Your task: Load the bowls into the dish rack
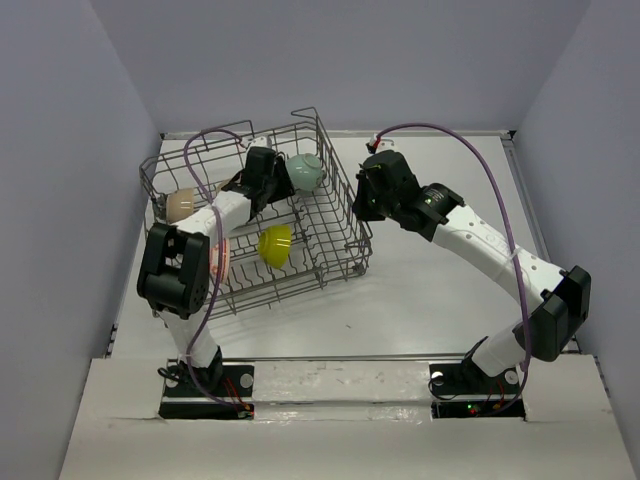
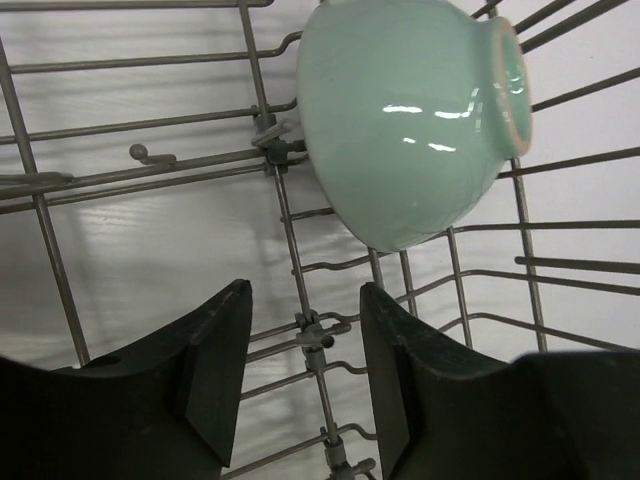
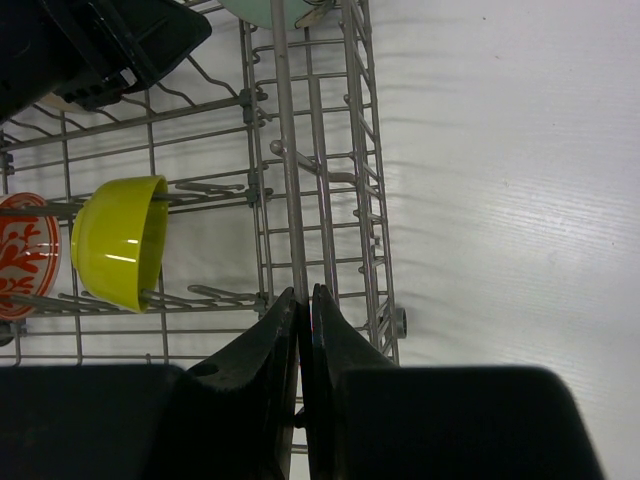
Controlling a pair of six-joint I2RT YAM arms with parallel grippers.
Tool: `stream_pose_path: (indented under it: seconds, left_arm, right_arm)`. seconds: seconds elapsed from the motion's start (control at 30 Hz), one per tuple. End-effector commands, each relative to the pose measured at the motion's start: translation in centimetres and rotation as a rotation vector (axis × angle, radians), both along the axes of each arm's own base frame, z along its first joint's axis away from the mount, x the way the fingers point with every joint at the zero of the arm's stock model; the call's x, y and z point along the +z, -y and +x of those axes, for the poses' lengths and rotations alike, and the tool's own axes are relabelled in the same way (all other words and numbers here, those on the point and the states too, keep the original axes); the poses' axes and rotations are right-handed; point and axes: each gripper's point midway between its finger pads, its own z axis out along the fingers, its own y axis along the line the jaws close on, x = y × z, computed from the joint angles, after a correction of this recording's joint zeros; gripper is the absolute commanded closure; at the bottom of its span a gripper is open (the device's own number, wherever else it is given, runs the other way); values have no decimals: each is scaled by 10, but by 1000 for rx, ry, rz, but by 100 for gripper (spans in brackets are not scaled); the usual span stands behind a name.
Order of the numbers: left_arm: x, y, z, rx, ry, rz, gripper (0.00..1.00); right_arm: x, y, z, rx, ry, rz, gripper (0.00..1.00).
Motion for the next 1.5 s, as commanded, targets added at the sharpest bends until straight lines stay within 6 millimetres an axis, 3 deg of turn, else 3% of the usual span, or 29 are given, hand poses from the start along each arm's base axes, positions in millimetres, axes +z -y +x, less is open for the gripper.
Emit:
stream_pose_path:
  seconds: [0.0, 0.03, 0.17, 0.2, 0.23, 0.3, 0.33, 0.4, 0.43, 0.5, 0.53, 0.63, 0.67, 0.7, 0.73, 0.77, 0.8, 1.0, 1.1, 1.3, 1.47]
  left_arm:
    - [104, 14, 11, -72, 215, 15, 44]
    - [113, 16, 8, -90, 224, 37, 43]
    - [182, 24, -7, -114, 344, 14, 39]
    - [195, 23, -11, -112, 367, 5, 39]
    - [220, 19, -22, -109, 413, -11, 37]
    - [244, 13, -33, -98, 459, -13, 34]
    - [263, 6, -48, -93, 493, -19, 33]
    - [281, -1, -63, -93, 529, -15, 32]
    - [293, -6, -80, -98, 554, -21, 31]
    - [295, -12, -98, -113, 570, -4, 30]
    - [310, -20, -116, -109, 616, -13, 29]
    - [310, -35, -138, -97, 644, 17, 26]
    - [320, -44, -152, -80, 680, 10, 24]
    - [313, -47, -155, -77, 674, 21, 23]
    - [313, -49, -161, -78, 685, 19, 14]
    - [319, -54, -171, -77, 708, 9, 6]
    - [309, -55, -173, -76, 696, 13, 1]
    - [309, -73, -198, -25, 747, -17, 1]
    - [312, -75, -205, -31, 745, -20, 1]
    - [315, -76, -212, -38, 744, -31, 1]
    - [322, -76, -214, -40, 749, -41, 1]
  right_arm:
    - [13, 4, 9, -56, 30, 10, 98]
    - [14, 5, 9, -57, 32, 10, 97]
    - [24, 8, 9, -74, 54, 23, 91]
    - [26, 9, 9, -79, 59, 25, 90]
    - [31, 10, 9, -83, 68, 31, 86]
    - [38, 12, 9, -87, 84, 36, 82]
    - [43, 13, 10, -95, 96, 37, 77]
    - [49, 15, 11, -104, 111, 43, 73]
    - [54, 18, 11, -114, 125, 50, 71]
    - [64, 21, 10, -121, 150, 61, 58]
    - [66, 23, 9, -125, 159, 67, 54]
    - [77, 29, 11, -148, 203, 75, 36]
    - [85, 32, 11, -156, 226, 86, 27]
    - [90, 34, 12, -167, 242, 84, 7]
    - [94, 36, 12, -168, 255, 87, 0]
    - [99, 37, 12, -170, 269, 91, 0]
    - [107, 39, 11, -172, 285, 97, 0]
    - [128, 60, -2, -188, 348, 99, 0]
    - [130, 71, -13, -190, 362, 102, 0]
    - [115, 84, -30, -186, 346, 93, 0]
    - [122, 92, -44, -168, 362, 122, 0]
